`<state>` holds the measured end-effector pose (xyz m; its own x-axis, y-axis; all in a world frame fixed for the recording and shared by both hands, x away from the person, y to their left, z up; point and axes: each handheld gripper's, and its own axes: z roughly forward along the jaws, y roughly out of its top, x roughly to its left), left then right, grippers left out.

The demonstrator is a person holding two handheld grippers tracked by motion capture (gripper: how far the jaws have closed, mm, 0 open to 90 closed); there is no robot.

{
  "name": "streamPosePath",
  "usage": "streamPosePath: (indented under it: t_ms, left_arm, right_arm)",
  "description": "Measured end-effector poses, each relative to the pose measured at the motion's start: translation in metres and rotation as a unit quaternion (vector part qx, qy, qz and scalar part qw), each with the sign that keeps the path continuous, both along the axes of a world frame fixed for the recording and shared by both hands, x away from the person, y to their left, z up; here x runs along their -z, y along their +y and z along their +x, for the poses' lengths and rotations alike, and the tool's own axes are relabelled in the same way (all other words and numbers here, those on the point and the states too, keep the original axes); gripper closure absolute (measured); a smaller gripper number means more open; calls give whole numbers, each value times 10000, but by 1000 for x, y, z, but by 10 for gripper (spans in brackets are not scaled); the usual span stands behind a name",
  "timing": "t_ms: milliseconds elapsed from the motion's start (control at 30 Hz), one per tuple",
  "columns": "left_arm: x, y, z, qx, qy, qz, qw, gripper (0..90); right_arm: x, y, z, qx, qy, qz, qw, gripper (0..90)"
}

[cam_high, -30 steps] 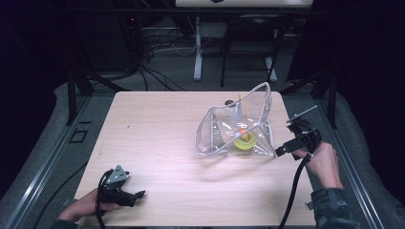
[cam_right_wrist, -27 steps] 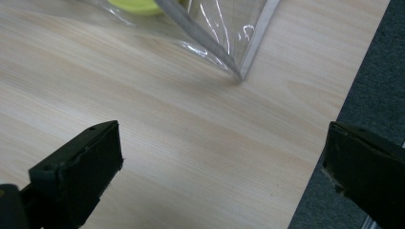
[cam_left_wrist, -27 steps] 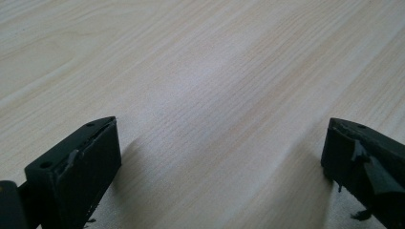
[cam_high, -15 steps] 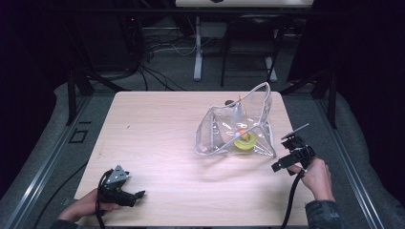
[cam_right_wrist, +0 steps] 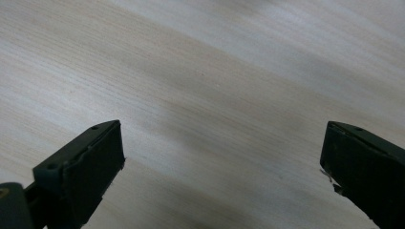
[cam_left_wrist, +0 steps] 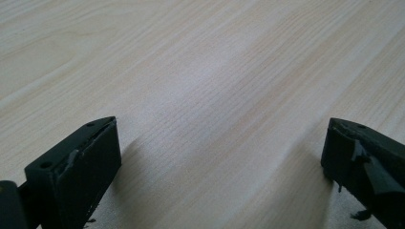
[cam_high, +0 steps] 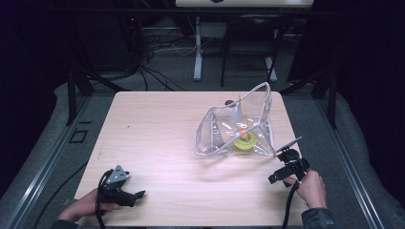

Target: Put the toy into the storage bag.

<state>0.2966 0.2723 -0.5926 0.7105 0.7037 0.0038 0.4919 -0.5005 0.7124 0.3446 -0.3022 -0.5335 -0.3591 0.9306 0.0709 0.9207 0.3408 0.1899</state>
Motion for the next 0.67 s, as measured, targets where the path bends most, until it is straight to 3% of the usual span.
streamPosePath:
  t_ms: [333,533,667]
  left_arm:
    - [0,0,0,0,0,1,10000,0]
    - [0,0,0,-2,0,-1,10000,0]
    - [0,0,0,-1,1,0,10000,0]
  right_arm:
    - [11,3,-7,-55,56,21,10000,15]
    - [19,3,-11,-118,204,-146,9996,22]
    - [22,1,-13,-161,200,-127,9996,11]
